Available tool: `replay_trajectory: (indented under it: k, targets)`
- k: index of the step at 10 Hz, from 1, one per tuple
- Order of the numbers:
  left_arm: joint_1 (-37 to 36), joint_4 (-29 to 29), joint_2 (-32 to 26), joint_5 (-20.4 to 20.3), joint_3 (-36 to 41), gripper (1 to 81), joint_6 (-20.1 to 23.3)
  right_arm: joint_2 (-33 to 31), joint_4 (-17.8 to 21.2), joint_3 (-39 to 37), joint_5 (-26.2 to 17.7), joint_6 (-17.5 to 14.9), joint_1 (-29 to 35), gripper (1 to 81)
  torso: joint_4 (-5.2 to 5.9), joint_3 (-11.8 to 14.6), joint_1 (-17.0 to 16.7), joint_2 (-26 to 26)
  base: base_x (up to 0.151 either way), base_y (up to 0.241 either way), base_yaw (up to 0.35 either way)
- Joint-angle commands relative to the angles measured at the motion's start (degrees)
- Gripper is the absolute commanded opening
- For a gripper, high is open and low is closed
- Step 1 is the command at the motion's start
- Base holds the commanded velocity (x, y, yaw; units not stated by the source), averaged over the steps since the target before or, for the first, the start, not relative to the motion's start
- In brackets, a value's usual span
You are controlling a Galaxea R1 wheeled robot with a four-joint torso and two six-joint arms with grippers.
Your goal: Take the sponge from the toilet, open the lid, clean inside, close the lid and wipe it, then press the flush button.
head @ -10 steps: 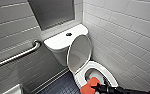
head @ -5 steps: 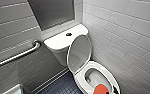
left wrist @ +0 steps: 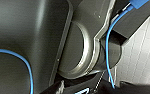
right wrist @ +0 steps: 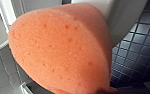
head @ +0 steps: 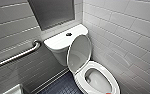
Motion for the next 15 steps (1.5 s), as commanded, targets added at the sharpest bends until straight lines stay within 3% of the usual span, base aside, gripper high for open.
replay_trajectory:
  k: [1, 4, 7, 12, 15]
  targets:
    - [2.5, 1.2, -0.7, 1.8, 0.8, 81.1, 0.7, -6.7, -0.4, 2.3, -1.8, 0.4, -2.0, 1.0, 0.00, 0.0, 0.0, 0.0, 0.000, 0.000, 0.000]
    - [2.5, 1.2, -0.5, 1.8, 0.8, 81.1, 1.1, -11.9, -2.0, 3.9, -0.4, 0.2, -8.4, 1.0, 0.00, 0.0, 0.0, 0.0, 0.000, 0.000, 0.000]
    - [2.4, 1.2, -0.2, 1.8, 0.8, 81.1, 1.1, -15.1, -4.8, 7.8, -2.5, 0.1, -8.8, 1.0, 0.00, 0.0, 0.0, 0.0, 0.000, 0.000, 0.000]
    - [2.5, 1.2, 0.0, 1.8, 0.7, 81.1, 1.1, -16.8, -5.5, 16.6, -18.0, 0.6, 3.3, 1.0, 0.00, 0.0, 0.0, 0.0, 0.000, 0.000, 0.000]
    - [2.4, 1.2, 0.3, 1.8, 0.3, 81.1, 1.1, -12.4, -5.5, 18.8, -27.7, 1.7, 12.5, 1.0, 0.00, 0.0, 0.0, 0.0, 0.000, 0.000, 0.000]
